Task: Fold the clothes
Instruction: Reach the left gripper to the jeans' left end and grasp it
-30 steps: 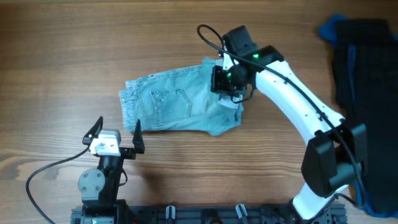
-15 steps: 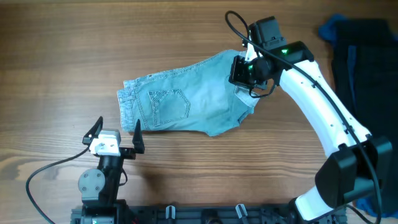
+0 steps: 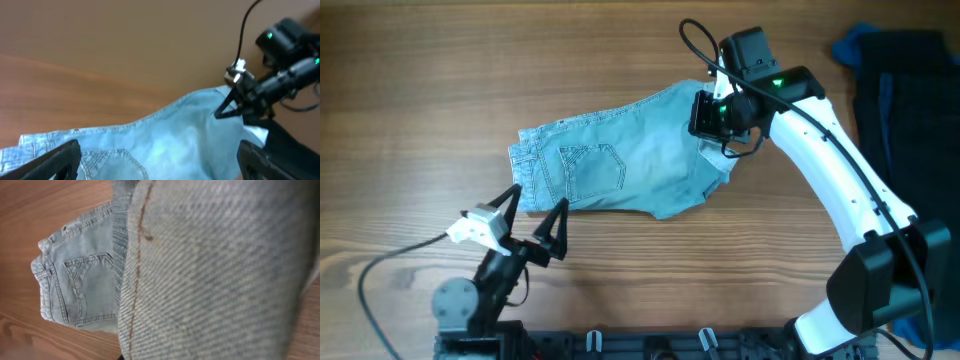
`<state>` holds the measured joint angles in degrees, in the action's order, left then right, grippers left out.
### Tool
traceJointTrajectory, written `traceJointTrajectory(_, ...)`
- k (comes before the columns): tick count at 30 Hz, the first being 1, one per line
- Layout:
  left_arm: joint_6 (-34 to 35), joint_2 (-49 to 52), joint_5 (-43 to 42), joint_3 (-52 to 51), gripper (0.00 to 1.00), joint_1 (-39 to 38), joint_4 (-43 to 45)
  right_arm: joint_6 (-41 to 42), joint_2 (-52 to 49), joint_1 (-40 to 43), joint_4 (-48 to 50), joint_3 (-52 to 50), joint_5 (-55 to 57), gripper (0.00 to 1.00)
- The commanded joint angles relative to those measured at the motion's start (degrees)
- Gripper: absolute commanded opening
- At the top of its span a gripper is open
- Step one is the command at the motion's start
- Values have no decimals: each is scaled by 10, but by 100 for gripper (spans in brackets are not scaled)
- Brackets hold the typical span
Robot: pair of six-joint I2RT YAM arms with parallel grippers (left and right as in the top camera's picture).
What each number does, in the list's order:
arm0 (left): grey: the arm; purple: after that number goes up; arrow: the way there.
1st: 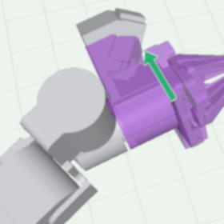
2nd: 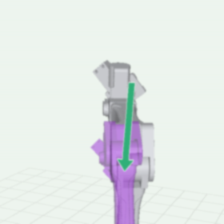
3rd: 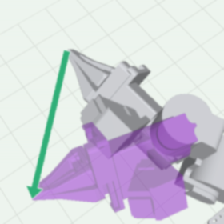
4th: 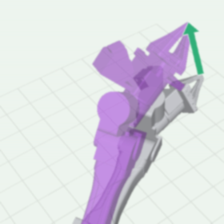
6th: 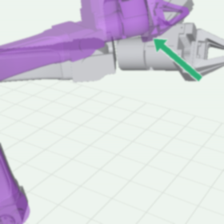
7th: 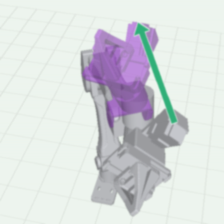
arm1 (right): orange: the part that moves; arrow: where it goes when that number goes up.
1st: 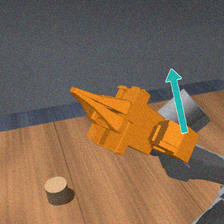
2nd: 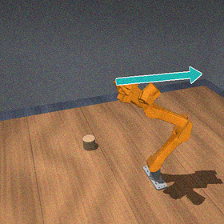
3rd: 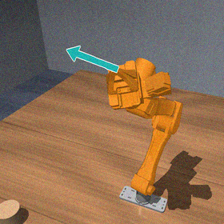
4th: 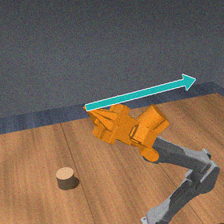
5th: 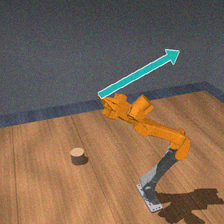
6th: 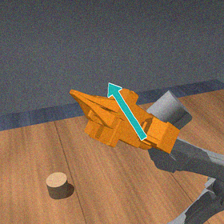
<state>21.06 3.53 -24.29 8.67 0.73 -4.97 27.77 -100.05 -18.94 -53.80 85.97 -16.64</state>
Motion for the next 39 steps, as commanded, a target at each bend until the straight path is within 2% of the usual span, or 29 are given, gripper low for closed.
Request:
traceJointTrajectory(1, -26, 136, 131, 187, 100, -3, -160, -8, 13, -2, 14, 12, 2, 4)
traceJointTrajectory(3, -61, 269, 197, 302, 100, -3, -283, -7, 14, -2, 22, 12, -5, 4)
traceJointTrajectory(5, -61, 445, 207, 403, 100, -3, -384, -8, 14, -2, 27, 12, -14, 4)
traceJointTrajectory(8, -58, 595, 186, 414, 100, -2, -385, -9, 14, -1, 33, 12, -14, 4)
traceJointTrajectory(10, -56, 713, 143, 414, 100, -2, -372, -8, 18, 6, 37, 12, -14, 4)
traceJointTrajectory(13, -56, 808, 66, 414, 100, 23, -342, -8, 23, 35, 35, 12, -14, 4)
traceJointTrajectory(19, -54, 854, 77, 413, 100, 95, -329, -23, 23, 57, 28, 12, -27, 4)
traceJointTrajectory(25, -54, 864, 43, 413, 100, 88, -307, -21, 23, 57, 32, 12, -27, 4)
traceJointTrajectory(31, -54, 930, 39, 412, 100, 80, -291, -29, 23, 67, 23, 12, -27, 4)
traceJointTrajectory(35, -54, 931, 35, 412, 100, 80, -293, -38, 23, 70, 21, 12, -27, 4)
traceJointTrajectory(36, -54, 931, 26, 412, 97, 80, -290, -38, 23, 70, 23, 12, -27, 4)
traceJointTrajectory(37, -54, 931, 19, 412, 56, 80, -287, -37, 23, 71, 27, 12, -27, 4)
traceJointTrajectory(38, -54, 931, 16, 412, 27, 79, -288, -36, 23, 76, 29, 12, -27, 4)
traceJointTrajectory(39, -54, 931, 16, 412, 10, 74, -288, -36, 24, 83, 31, 12, -27, 4)
